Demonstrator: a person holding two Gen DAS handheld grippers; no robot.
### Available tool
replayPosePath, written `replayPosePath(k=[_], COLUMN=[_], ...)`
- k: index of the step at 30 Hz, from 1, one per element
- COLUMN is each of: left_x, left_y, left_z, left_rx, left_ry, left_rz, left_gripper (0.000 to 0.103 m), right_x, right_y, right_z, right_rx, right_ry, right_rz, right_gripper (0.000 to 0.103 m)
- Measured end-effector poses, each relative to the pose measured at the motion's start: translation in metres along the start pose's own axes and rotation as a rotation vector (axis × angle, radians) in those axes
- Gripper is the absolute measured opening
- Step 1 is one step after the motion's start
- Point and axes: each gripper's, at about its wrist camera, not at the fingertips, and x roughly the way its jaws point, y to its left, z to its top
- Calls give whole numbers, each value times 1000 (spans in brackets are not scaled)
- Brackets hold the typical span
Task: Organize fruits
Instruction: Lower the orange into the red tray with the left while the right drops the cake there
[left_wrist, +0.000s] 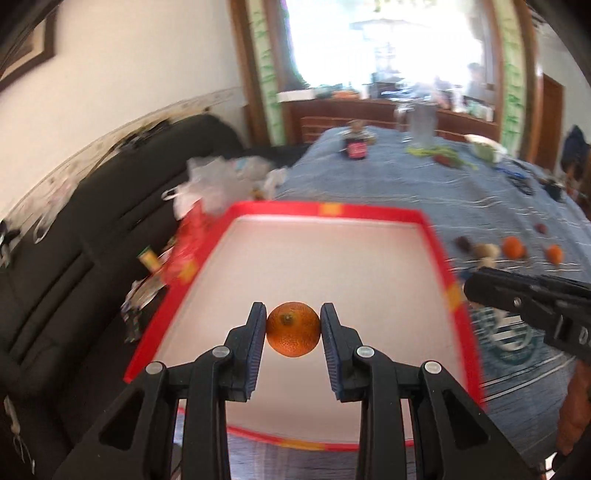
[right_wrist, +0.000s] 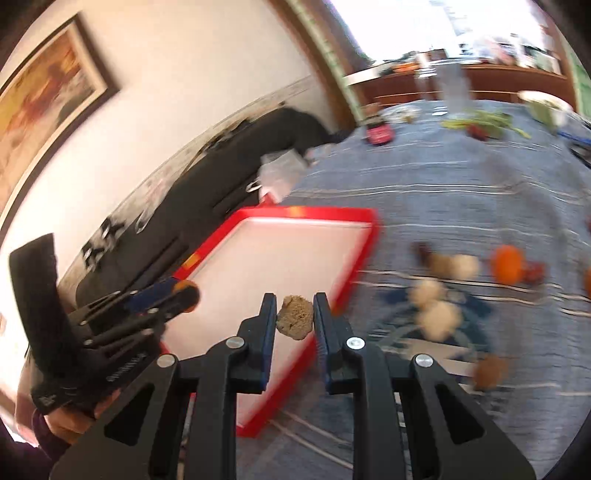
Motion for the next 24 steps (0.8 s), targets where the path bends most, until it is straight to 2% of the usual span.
replayPosePath(k=[4,10,14,18,20,24], left_x=[8,14,20,20,20,15], left_y=[18,35,41,42,40,40], left_z=[-10,-22,-26,-28,-28,-27], left_rx=[-30,-41,-52,-52,-52,-49], left_ry=[25,52,73,76,86,69], left_rz=[36,61,76,87,102,134], left_gripper=[30,30,32,32,46,58], right_x=[39,79,87,88,88,85], right_y=[33,57,60,66,67,71], right_z=[-5,-24,-32,-36,-37,-38], right_rx=[-63,-102,-117,-147,-154,-156], right_ry=[90,200,239,242,243,246], right_rz=[-5,-41,-61,-89,-96,-112], right_gripper=[22,22,22,22,22,24])
